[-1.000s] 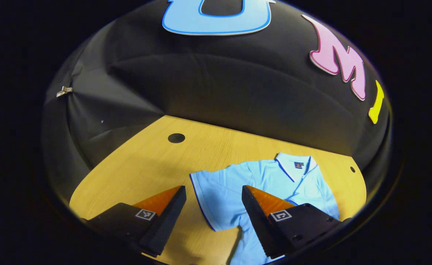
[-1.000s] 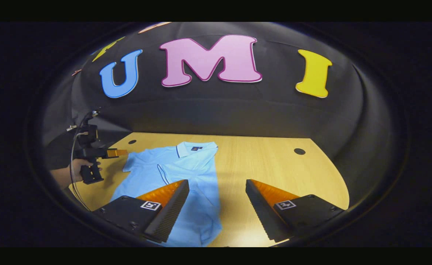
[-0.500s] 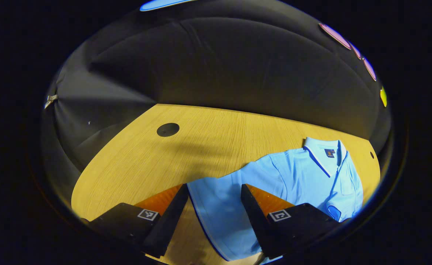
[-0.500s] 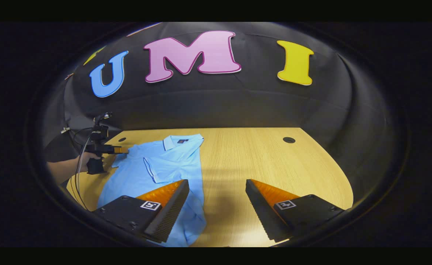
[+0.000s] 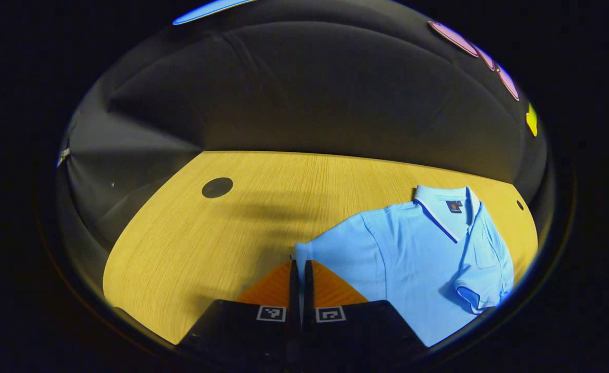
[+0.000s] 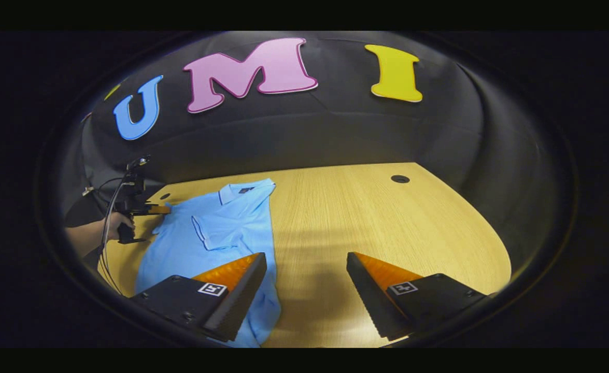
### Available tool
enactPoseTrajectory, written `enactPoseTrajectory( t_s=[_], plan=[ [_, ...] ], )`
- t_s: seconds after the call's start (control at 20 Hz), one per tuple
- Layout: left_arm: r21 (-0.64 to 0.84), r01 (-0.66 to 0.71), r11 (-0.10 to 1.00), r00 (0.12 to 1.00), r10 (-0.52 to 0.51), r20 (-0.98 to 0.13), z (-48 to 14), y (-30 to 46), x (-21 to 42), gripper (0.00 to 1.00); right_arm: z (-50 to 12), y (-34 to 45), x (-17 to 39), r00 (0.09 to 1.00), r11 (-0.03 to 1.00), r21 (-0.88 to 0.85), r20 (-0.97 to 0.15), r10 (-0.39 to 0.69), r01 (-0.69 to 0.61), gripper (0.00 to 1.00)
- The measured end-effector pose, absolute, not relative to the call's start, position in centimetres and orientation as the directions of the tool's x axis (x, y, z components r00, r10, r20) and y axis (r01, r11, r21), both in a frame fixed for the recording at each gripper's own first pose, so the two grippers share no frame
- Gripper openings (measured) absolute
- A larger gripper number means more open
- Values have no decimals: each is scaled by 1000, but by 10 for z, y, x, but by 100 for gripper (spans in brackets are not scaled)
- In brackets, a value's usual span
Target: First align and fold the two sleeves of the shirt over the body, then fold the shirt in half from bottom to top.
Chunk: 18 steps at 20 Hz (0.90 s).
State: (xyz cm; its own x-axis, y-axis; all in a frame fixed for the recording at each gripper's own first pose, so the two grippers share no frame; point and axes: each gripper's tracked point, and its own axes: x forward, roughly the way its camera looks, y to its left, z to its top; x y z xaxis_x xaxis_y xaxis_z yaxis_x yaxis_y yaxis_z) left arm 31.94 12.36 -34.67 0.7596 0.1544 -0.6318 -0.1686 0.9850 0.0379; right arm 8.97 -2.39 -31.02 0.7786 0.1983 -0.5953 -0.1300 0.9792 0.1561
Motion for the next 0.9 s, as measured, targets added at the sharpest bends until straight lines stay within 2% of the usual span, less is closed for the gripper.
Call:
enactPoseTrajectory(
  t_s=[0.15,0.2,0.25,0.35,0.55,0.6,0.65,0.7,0.9],
  plan=[
    [87,-172,981,769,189,-611,-328,115,320,6,-314,-27,89,774,978,159,-600,203,-133,97],
    [96,-157,983,785,184,-591,-315,107,323,1,-313,-28,90,776,978,162,-596,204,-132,97],
    [97,-137,986,800,167,-577,-301,95,324,6,-311,-30,91,779,978,163,-593,204,-132,97],
    [84,-99,992,824,129,-552,-276,62,328,6,-312,-32,90,780,978,161,-592,203,-133,97],
    [-24,70,997,860,-72,-505,-229,-51,319,6,-310,-34,85,770,974,182,-599,220,-136,97],
    [-102,144,984,845,-176,-504,-223,-103,304,8,-309,-35,83,769,973,185,-599,224,-139,92],
    [-172,190,967,824,-252,-507,-217,-141,288,19,-307,-38,79,768,972,186,-599,226,-141,96],
    [-201,210,957,813,-285,-508,-218,-157,282,25,-306,-41,74,769,972,187,-598,226,-141,97],
    [-273,246,930,800,-354,-485,-214,-180,251,62,-303,-47,59,770,973,192,-600,217,-125,98]
  ],
)
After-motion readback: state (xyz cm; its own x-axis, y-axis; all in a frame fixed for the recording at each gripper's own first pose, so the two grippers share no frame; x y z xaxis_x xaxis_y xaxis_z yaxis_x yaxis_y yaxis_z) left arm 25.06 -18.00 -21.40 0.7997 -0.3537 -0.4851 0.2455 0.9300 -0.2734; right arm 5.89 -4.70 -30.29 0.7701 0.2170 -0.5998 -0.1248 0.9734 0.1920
